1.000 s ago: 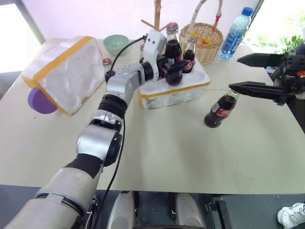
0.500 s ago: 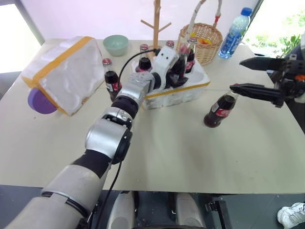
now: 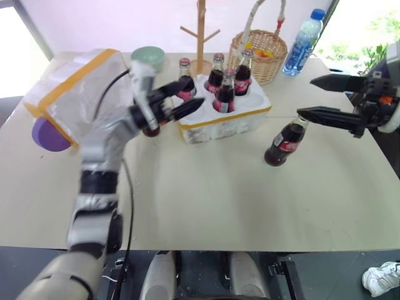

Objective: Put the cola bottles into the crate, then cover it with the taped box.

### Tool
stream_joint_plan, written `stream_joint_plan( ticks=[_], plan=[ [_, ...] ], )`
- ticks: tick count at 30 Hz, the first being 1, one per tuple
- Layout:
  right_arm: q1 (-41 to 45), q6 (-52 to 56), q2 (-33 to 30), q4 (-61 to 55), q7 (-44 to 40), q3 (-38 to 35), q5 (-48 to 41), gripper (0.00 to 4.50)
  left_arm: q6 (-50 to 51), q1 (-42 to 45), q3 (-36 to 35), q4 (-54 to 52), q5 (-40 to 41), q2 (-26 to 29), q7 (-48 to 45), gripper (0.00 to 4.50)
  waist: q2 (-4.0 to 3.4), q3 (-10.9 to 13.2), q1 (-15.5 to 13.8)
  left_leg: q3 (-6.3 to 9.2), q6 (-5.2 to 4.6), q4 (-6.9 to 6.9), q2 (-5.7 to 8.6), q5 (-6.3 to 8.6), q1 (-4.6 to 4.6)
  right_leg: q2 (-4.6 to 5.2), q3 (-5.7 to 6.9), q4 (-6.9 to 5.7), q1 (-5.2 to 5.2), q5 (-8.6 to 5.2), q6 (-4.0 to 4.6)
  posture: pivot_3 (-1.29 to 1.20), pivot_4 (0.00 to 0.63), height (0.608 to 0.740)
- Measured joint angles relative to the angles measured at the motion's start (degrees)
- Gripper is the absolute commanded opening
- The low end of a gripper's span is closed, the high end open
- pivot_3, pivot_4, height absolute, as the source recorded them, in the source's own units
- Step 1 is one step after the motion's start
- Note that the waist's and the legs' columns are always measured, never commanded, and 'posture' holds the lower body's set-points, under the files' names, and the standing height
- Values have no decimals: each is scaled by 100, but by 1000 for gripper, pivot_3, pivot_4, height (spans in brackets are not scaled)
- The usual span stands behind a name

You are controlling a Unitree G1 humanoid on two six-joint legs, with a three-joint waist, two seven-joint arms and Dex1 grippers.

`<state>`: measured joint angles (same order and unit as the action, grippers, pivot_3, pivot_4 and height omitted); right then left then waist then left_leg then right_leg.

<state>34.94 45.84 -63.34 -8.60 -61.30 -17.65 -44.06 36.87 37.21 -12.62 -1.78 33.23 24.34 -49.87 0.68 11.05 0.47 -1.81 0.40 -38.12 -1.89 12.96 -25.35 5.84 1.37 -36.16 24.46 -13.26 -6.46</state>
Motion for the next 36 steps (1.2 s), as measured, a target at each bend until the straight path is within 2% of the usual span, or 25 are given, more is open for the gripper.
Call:
stream_joint_plan(
  ticks=[4, 7, 14, 23, 34, 36],
  plan=[
    [29, -57, 121, 49, -15, 82, 19, 4500, 618, -839, -574, -1086, 408, 488, 557, 4454, 3, -1, -31, 2, 1, -11, 3, -1, 5, 1, 2, 10, -16, -4, 9, 0, 150, 740],
    [141, -75, 235, 154, -13, 202, 54, 4500, 449, -1195, -590, -1175, 32, 678, 1028, 4454, 3, -2, -58, -1, 2, -11, 4, -1, 8, 0, 0, 8, -15, -7, 15, 0, 150, 740],
    [304, -72, 371, 213, -7, 370, 61, 4500, -584, -759, -107, 212, -1033, 603, 1651, 4454, 3, -1, -139, -1, 2, -9, 5, -1, 1, -1, 4, 12, -12, 0, 4, 0, 150, 740],
    [329, 2, 369, 188, -4, 375, 50, 4500, -1729, 216, 517, 2095, -1551, 406, 1254, 4454, 3, -2, -99, -1, 1, -5, 3, -1, 5, -2, 9, 4, -8, 1, 2, 0, 150, 740],
    [166, 76, 368, -13, 124, 258, 1, 4500, -2752, 1228, 659, 4282, -2050, 170, 1072, 4454, 4, -2, -122, -1, 1, -6, 3, -1, 1, -1, 11, 5, -7, 2, 0, 0, 150, 740],
    [140, 109, 368, -33, 148, 224, -3, 4500, -2918, 1315, 667, 4576, -2087, 120, 1025, 3936, 4, -2, -117, 0, 1, -5, 3, -1, 1, -1, 12, 4, -7, 2, 0, 0, 150, 740]
  ],
)
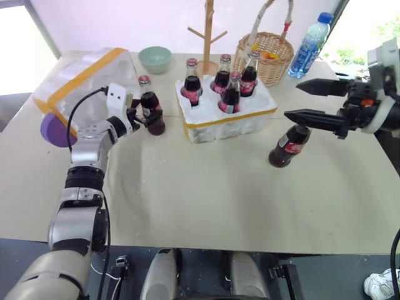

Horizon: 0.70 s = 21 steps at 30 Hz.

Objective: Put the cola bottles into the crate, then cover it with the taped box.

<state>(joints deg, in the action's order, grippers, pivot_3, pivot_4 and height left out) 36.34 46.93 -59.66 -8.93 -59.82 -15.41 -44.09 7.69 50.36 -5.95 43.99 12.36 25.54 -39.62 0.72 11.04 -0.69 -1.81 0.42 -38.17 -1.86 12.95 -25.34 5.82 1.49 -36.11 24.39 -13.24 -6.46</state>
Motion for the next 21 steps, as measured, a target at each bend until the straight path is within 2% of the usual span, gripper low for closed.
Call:
stream_joint_plan(
  ticks=[3, 6, 9, 15, 18, 21],
  plan=[
    [-9, 50, 0, -40, 47, -61, -7, 4500, -67, 7, -5, 109, 11, -7, -146, 2776, 0, 0, 20, 0, 0, 2, -1, 0, 0, 0, 0, -2, 3, 0, 0, 0, 150, 740],
    [-9, 72, 0, -103, 58, -69, -27, 4500, -27, 4, -3, 88, 11, 50, -297, 2787, 1, 1, 13, 0, 0, 3, -2, 0, -1, 0, 1, -2, 4, 0, 0, 0, 150, 740],
    [-32, 88, 1, -111, 85, -83, -66, 4500, 446, -198, -24, -409, 146, 226, -525, 2787, 4, 2, 23, 0, 0, 3, -2, 0, -4, 0, -1, 0, 6, 0, 0, 0, 150, 740],
    [-180, 135, 2, -213, 137, -160, -136, 4500, 2455, -853, -210, -2645, 1556, 949, -1691, 2787, 9, 8, -2, 5, 0, 8, -4, 0, -12, 0, 4, 0, 12, -1, 1, 0, 150, 740],
    [-221, 143, 2, -241, 176, -179, -178, 4500, 2979, -491, -413, -3116, 2067, 968, -1734, 2787, 9, 8, -38, 8, 0, -2, 0, 0, -11, 2, 7, 3, 1, -1, 2, 0, 150, 740],
    [-255, 147, 6, -307, 251, -205, -196, 4500, 2993, 313, -448, -2826, 2093, 531, -1399, 2787, 11, 7, -70, 7, 0, -9, 4, 0, -10, 2, 5, 8, -7, 0, 1, 0, 150, 740]
  ],
)
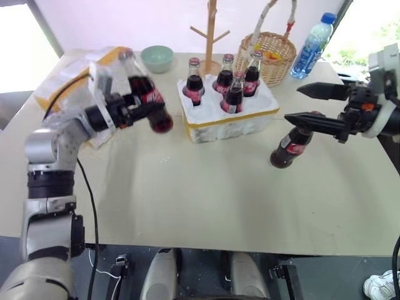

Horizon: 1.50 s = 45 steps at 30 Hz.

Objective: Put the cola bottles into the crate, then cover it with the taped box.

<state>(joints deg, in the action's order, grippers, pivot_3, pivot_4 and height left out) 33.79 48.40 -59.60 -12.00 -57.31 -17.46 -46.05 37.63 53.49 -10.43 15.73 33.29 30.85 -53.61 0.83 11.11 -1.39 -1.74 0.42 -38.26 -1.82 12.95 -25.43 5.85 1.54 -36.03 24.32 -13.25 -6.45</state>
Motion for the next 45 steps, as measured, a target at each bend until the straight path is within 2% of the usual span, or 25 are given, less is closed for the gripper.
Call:
stream_joint_plan(
  ticks=[3, 5, 10, 24, 26, 28, 35, 40, 45],
  plan=[
    [-20, 3, 4, -71, 65, -9, -32, 4500, -390, 484, 106, 383, -157, -335, 115, 2787, 1, 0, 52, -1, -1, 6, 0, 0, 4, 0, -1, -1, 1, 0, -1, 0, 150, 740],
    [-130, 10, 7, -101, 132, -97, -33, 4500, -1021, 766, 406, 997, -657, -575, 237, 2787, 0, 0, 59, 0, -2, 14, -1, 0, 10, -3, 3, -7, 2, 0, -1, 0, 150, 740],
    [-396, 16, 18, -251, 307, -202, -41, 4500, -1595, 1037, 831, 2194, -1211, -1160, 291, 2787, 2, 2, 88, -1, -2, 15, -2, 0, -1, -4, 3, -6, 16, 0, -1, 0, 150, 740],
    [-672, 120, 51, -400, 676, -483, -199, 4500, -2196, 1252, 1259, 2815, -2089, -1145, -100, 2787, 1, 2, 80, 0, -2, 15, -3, 0, 2, -3, 2, -8, 14, 0, -1, 0, 150, 740],
    [-671, 110, 76, -377, 696, -478, -196, 4500, -2167, 1179, 1329, 2938, -2171, -1248, -87, 3876, 1, 2, 72, 0, -2, 15, -3, 0, 1, -3, 3, -8, 15, 0, -1, 0, 150, 740],
    [-660, 87, 123, -329, 720, -447, -181, 4500, -2241, 1117, 1400, 3139, -2280, -1381, -47, 4468, 2, 2, 67, 0, -3, 14, -2, 0, 0, -3, 3, -7, 15, 0, -1, 0, 150, 740],
    [-583, -63, 186, -241, 768, -222, 1, 4500, -2854, 1217, 1393, 3738, -2546, -1564, 305, 4468, 0, 0, 67, 0, -3, 12, -2, 1, 5, -3, 2, -8, 10, 0, -1, 0, 150, 740],
    [-969, -75, 160, -272, 781, -546, 25, 4500, -2577, 1097, 1108, 3335, -2179, -1398, -66, 4468, 1, 1, 68, 2, -3, 14, -3, 1, 0, -3, 3, -8, 13, 0, -1, 0, 150, 740],
    [-2389, 358, 15, -585, 618, -2073, -68, 4500, -1203, 706, 445, 1240, -1070, -357, -802, 4468, -1, 0, 72, 3, -3, 21, -5, 0, 5, -3, 2, -9, 13, -1, -1, 0, 150, 740]
  ],
)
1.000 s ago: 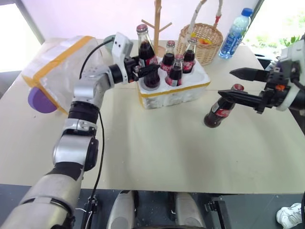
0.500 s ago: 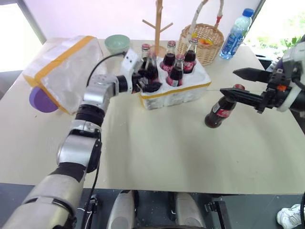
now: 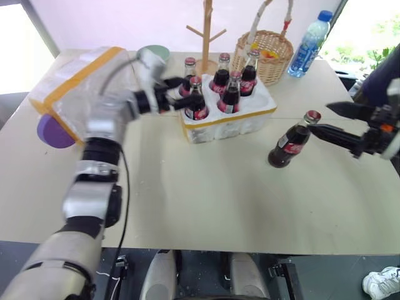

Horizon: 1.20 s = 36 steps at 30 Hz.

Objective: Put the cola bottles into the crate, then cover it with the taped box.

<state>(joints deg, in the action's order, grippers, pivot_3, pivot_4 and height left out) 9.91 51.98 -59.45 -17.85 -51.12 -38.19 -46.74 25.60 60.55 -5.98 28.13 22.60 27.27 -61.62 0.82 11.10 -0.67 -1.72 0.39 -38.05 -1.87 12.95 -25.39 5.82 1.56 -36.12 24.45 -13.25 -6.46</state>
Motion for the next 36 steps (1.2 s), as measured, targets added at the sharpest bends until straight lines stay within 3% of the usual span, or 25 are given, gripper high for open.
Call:
stream_joint_plan(
  ticks=[5, 9, 12, 16, 21, 32, 35, 36],
  plan=[
    [-1236, 228, 479, -710, 146, -932, -113, 4500, 1415, -745, -224, -1885, 1074, 930, -651, 4468, -2, -4, 3, 2, 1, -5, 0, 0, 26, 0, -1, 3, -34, -1, 2, 0, 150, 740],
    [-1490, 44, 1329, -995, 835, -697, 92, 4500, 1852, -1588, 179, -3080, 1320, 1276, -999, 4468, -2, -5, 6, -1, 4, -10, -1, 0, 48, 0, -10, 11, -58, -15, 27, 0, 150, 740],
    [-1145, -262, 2144, -994, 1602, -45, 353, 4500, 1938, -1921, 598, -3540, 1312, 1001, -827, 4468, -1, -5, 5, 0, 4, -11, 0, 0, 57, 0, -11, 13, -68, -16, 29, 0, 150, 740],
    [-901, -704, 2662, -744, 2102, 812, 803, 4500, 1887, -1986, 898, -3657, 1217, 533, -290, 4468, -2, -5, -1, 0, 3, -7, 1, 0, 56, -1, -11, 12, -66, -16, 27, 0, 150, 740],
    [-804, -1008, 2778, -463, 2177, 1226, 992, 4500, 1862, -2011, 920, -3671, 1181, 399, 54, 4468, -2, -5, 3, 2, 1, -2, 1, 1, 56, -3, -11, 9, -63, -15, 24, 0, 150, 740],
    [271, -1385, 2883, 942, 2144, 1736, 1213, 4500, 1784, -2157, 929, -3781, 1189, 390, 211, 4468, -3, -5, 14, 1, 1, -1, 0, 1, 57, -5, -11, 9, -63, -15, 24, 0, 150, 740],
    [575, -1541, 2993, 1406, 2182, 1831, 1285, 3641, 1781, -2156, 933, -3780, 1187, 367, 243, 4500, -3, -5, 12, 1, 1, 0, 0, 1, 57, -5, -11, 9, -62, -14, 23, 0, 150, 740],
    [633, -1589, 3006, 1480, 2192, 1850, 1296, 3109, 1780, -2155, 933, -3781, 1187, 364, 262, 4500, -3, -4, 4, 1, 1, 0, 1, 1, 57, -5, -11, 9, -62, -13, 22, 0, 150, 740]
  ],
)
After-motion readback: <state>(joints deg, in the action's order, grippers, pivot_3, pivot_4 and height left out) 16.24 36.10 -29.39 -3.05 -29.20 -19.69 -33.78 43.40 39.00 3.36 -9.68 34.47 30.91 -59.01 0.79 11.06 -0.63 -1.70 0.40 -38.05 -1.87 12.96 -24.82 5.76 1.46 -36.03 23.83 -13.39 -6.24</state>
